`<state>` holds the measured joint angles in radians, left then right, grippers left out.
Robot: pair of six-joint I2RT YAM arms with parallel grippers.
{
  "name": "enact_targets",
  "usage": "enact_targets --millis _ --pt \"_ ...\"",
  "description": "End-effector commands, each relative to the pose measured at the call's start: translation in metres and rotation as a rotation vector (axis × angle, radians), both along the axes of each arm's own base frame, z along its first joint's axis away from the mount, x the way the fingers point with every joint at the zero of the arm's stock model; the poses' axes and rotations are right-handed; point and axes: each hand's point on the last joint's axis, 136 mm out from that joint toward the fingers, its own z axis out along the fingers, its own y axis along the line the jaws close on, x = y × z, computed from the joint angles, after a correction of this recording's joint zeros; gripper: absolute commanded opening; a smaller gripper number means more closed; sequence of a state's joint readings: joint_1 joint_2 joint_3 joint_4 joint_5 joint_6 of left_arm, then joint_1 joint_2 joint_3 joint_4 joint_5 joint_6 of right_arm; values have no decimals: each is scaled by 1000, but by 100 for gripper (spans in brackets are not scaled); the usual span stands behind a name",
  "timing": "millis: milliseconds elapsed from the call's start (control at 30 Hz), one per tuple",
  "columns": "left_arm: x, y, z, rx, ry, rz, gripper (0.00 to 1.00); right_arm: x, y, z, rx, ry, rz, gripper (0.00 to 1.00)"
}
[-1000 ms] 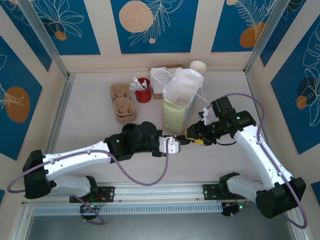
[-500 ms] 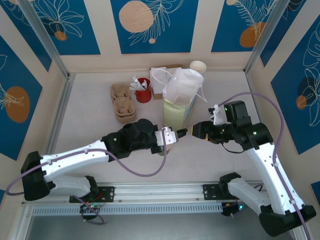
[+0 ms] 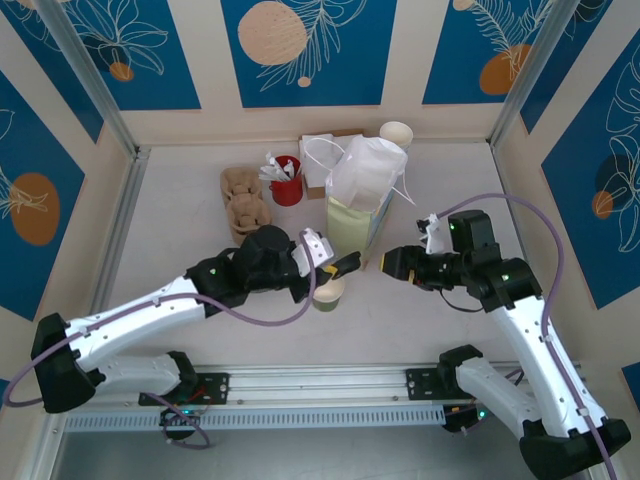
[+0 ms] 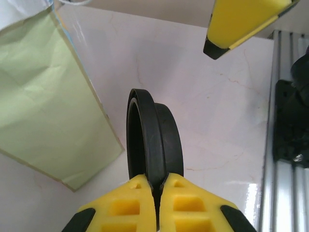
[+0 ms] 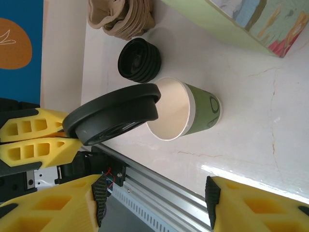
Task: Pack the takeout coffee
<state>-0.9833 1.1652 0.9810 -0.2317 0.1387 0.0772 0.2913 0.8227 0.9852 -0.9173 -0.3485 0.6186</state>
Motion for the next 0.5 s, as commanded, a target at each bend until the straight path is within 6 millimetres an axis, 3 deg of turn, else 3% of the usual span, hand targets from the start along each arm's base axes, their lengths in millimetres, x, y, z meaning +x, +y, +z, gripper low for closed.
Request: enact_targets --millis 0,300,467 --pt "-6 5 26 -87 116 7 6 -1 5 0 50 16 3 58" --pt "7 22 33 -187 350 79 6 2 12 -13 112 63 -8 58" --pt "13 24 24 -221 502 108 6 5 12 -26 127 105 -37 58"
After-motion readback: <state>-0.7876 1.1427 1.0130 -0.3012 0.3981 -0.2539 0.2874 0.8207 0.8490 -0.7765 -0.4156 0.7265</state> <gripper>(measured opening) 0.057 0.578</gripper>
